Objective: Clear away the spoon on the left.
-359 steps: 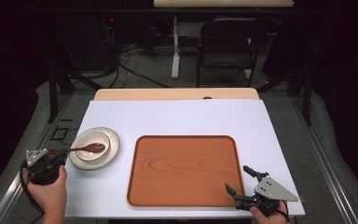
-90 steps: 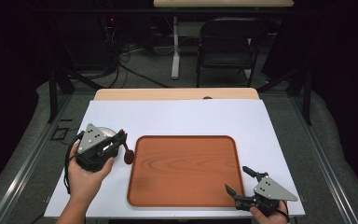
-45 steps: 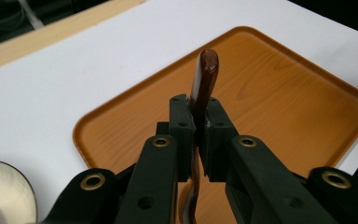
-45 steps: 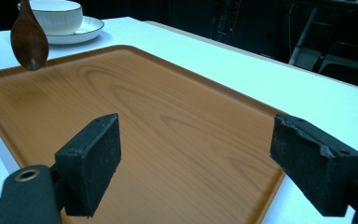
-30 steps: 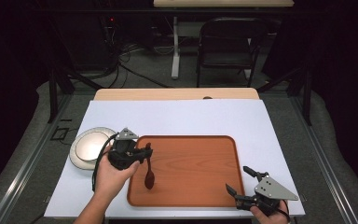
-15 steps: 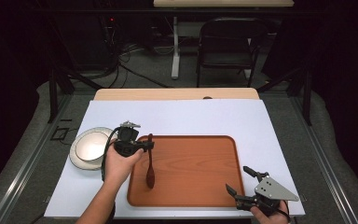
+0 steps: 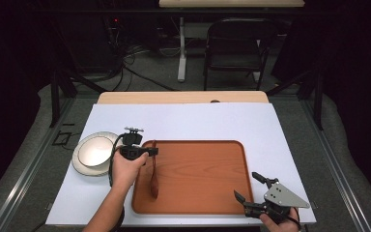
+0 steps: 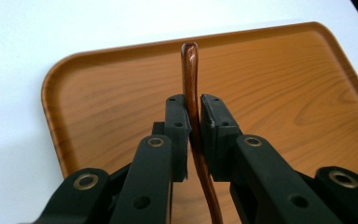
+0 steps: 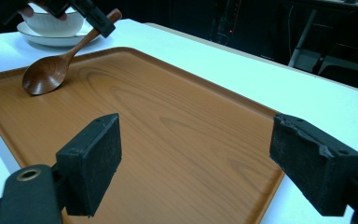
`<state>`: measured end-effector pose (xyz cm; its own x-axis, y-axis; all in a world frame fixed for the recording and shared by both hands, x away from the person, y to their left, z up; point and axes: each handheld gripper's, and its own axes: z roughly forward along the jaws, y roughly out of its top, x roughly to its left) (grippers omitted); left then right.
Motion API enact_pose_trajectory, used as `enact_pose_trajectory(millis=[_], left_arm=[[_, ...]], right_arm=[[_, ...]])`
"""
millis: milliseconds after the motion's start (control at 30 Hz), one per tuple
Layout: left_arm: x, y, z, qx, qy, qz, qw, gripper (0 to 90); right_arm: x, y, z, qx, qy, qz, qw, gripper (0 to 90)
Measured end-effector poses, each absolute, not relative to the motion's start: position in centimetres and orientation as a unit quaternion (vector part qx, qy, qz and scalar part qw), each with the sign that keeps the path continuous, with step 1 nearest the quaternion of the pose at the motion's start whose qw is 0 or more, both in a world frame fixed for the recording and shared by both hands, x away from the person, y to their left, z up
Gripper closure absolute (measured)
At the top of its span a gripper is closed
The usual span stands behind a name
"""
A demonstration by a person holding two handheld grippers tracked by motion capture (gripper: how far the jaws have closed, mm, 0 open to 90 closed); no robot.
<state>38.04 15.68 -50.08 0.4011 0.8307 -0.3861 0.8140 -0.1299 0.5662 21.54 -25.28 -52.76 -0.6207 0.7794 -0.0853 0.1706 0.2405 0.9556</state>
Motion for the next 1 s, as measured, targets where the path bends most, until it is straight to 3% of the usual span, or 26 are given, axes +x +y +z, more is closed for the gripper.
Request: enact_pose_trajectory(millis=[767,1000], left_arm=[[39.1,16.2,-54.0,0.727,0.594,0.014,0.344,72.9],[38.3,16.5,-53.5,0.736,0.585,0.058,0.336,53.6]], right_arm=[[21.6,-25.3,-52.8,0.324,0.733,0.525,0.288,16.4],[21.6,-25.3,-52.8,0.325,0.732,0.525,0.289,16.4]])
